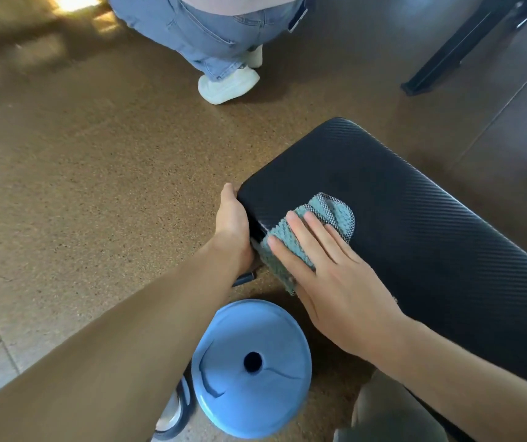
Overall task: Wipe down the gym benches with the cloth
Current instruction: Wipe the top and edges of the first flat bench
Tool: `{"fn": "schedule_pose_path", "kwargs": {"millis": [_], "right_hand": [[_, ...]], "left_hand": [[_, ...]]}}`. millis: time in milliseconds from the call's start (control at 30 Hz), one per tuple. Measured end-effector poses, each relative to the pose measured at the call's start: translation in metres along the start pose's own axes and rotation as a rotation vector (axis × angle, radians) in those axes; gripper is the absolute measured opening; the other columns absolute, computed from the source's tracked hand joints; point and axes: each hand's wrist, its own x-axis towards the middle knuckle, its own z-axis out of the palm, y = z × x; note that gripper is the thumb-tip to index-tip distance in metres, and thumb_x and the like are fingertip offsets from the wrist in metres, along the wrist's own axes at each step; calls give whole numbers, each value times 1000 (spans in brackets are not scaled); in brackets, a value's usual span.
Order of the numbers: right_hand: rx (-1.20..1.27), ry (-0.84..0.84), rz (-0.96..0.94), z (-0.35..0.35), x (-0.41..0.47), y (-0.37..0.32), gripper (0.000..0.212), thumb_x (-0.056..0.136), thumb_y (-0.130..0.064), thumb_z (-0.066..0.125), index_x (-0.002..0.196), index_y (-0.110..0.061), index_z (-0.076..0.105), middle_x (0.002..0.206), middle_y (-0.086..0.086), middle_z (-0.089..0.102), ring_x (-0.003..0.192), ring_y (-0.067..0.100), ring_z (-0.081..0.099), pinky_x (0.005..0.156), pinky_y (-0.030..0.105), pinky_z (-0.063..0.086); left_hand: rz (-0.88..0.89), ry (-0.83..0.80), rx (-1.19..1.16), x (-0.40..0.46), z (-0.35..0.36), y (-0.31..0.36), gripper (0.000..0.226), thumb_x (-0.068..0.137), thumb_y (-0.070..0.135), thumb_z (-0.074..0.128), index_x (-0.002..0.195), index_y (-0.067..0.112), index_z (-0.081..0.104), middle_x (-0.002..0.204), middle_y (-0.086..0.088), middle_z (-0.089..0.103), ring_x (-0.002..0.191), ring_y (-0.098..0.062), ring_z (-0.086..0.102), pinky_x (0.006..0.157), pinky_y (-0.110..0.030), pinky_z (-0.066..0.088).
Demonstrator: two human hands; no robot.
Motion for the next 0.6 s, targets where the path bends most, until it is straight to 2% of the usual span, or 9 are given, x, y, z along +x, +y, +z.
{"fn": "schedule_pose_path", "kwargs": {"millis": [67,200,233,300,333,400,433,533,600], "right_hand": [[5,-6,-52,-1,14,8,66,102,-27,35,166,-22,17,172,17,8,160,34,6,129,45,11],[146,-36,-86,-9,60,27,59,106,-36,21,165,-30,19,174,8,4,160,24,-2,130,40,3],[174,-37,-77,-10,73,33,59,106,-38,18,165,-33,18,174,5,2,160,21,-4,130,38,1],[203,-38,-43,-15,103,47,57,108,-39,16,165,-35,15,174,2,-1,160,18,-7,130,38,-2],[209,-40,-16,-18,119,54,56,109,-38,17,165,-35,14,174,2,-1,160,18,-8,130,37,-3],[220,-39,53,-23,144,69,53,112,-37,19,165,-32,17,174,3,3,160,19,-5,129,35,-3],[223,-32,88,-24,152,76,53,112,-36,19,165,-30,20,174,3,6,160,19,-3,128,34,-3],[229,-3,186,-23,157,98,53,112,-34,17,164,-25,24,174,2,11,160,18,1,128,34,-1],[222,28,266,-22,153,120,54,112,-34,15,164,-24,22,173,2,12,160,19,2,129,37,3]], "left_hand": [[12,-4,35,0,1,2,64,98,65,32,112,18,73,96,-11,79,92,-30,76,93,-42,57],[54,22,76,2,3,3,63,99,64,29,102,19,72,85,-12,78,79,-29,76,72,-37,57],[85,60,76,0,3,1,62,95,68,31,103,21,71,87,-12,78,83,-29,75,74,-38,57],[166,99,102,6,4,-9,69,81,75,36,125,29,63,119,-10,72,107,-29,69,92,-48,54],[250,135,143,4,8,-13,68,83,71,36,137,34,54,136,-5,63,120,-26,61,103,-50,47],[477,245,260,-8,21,-18,51,102,49,31,149,32,40,150,2,46,133,-18,46,114,-40,33],[566,277,293,-12,27,-21,47,106,41,29,151,29,37,152,4,41,133,-14,41,112,-33,29],[629,347,296,-14,39,-27,45,109,30,31,151,18,38,151,1,40,131,-11,40,99,-19,24],[617,407,310,-11,43,-28,42,109,27,32,149,16,40,148,1,43,121,-7,41,93,-16,24]]}}
